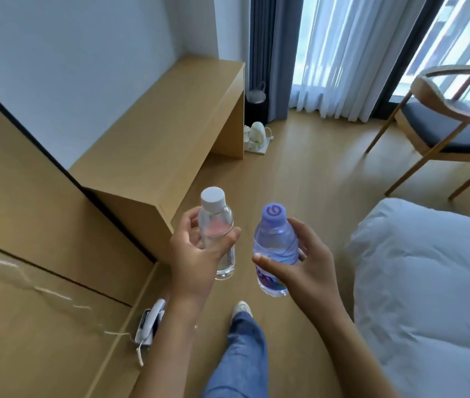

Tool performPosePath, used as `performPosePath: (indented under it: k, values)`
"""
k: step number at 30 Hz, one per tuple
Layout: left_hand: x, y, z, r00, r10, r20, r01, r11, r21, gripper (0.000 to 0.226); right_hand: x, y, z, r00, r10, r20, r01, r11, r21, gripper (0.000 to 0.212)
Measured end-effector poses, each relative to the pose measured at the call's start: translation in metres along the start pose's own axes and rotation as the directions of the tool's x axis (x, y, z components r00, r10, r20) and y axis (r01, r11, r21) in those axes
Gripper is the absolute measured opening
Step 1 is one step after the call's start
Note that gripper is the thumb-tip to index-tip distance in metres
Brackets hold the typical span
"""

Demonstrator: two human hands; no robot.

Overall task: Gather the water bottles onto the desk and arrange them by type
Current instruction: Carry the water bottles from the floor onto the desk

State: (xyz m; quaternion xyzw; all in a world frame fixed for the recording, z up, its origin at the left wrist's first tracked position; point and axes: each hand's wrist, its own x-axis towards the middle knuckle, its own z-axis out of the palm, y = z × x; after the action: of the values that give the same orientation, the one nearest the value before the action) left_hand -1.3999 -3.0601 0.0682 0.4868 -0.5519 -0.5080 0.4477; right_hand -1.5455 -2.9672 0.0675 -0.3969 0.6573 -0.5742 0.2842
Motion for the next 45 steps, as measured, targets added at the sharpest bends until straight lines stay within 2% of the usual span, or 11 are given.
performPosePath:
  k: [8, 14, 20, 25, 29, 32, 36, 41, 43, 45]
  values:
    - [0.206, 0.008, 0.014, 0.987, 0.024, -0.157, -0.017, 0.999, 0.045, 0.056, 0.199, -0.009, 0.071, 0.994, -0.071, 0.08, 0.076, 0.995, -0.061, 0.061]
    - [0.29, 0.002, -0.014, 0.956, -0.05, -0.289, 0.058, 0.998, 0.018, 0.065, 0.301, -0.011, 0.129, 0.975, -0.079, 0.208, 0.08, 0.997, 0.005, 0.062]
    - [0.36, -0.018, -0.049, 0.872, -0.087, -0.482, 0.112, 0.993, 0.024, 0.06, 0.39, 0.003, 0.201, 0.916, -0.06, 0.396, 0.062, 0.998, 0.007, 0.066]
    - [0.428, -0.037, -0.071, 0.791, -0.137, -0.596, 0.186, 0.982, 0.021, 0.053, 0.471, 0.008, 0.272, 0.801, -0.06, 0.595, 0.112, 0.992, -0.05, 0.065]
    - [0.477, -0.052, -0.084, 0.68, -0.188, -0.709, 0.264, 0.964, -0.002, 0.057, 0.53, 0.011, 0.335, 0.687, -0.005, 0.727, 0.125, 0.986, -0.111, 0.067]
    - [0.503, -0.065, -0.093, 0.605, -0.198, -0.771, 0.309, 0.951, -0.002, 0.053, 0.559, 0.022, 0.379, 0.587, 0.015, 0.81, 0.148, 0.981, -0.126, 0.058]
    - [0.524, -0.084, -0.101, 0.539, -0.204, -0.817, 0.363, 0.932, 0.007, 0.048, 0.581, 0.042, 0.426, 0.47, 0.069, 0.88, 0.134, 0.98, -0.149, 0.057]
    - [0.537, -0.102, -0.108, 0.419, -0.224, -0.88, 0.445, 0.896, -0.016, 0.047, 0.592, 0.065, 0.47, 0.343, 0.142, 0.929, 0.091, 0.979, -0.183, 0.049]
    - [0.538, -0.109, -0.11, 0.399, -0.237, -0.886, 0.462, 0.887, -0.029, 0.048, 0.592, 0.074, 0.48, 0.315, 0.144, 0.938, 0.102, 0.978, -0.185, 0.047]
    - [0.537, -0.114, -0.111, 0.386, -0.258, -0.886, 0.473, 0.88, -0.05, 0.048, 0.591, 0.081, 0.485, 0.336, 0.153, 0.929, 0.086, 0.978, -0.192, 0.051]
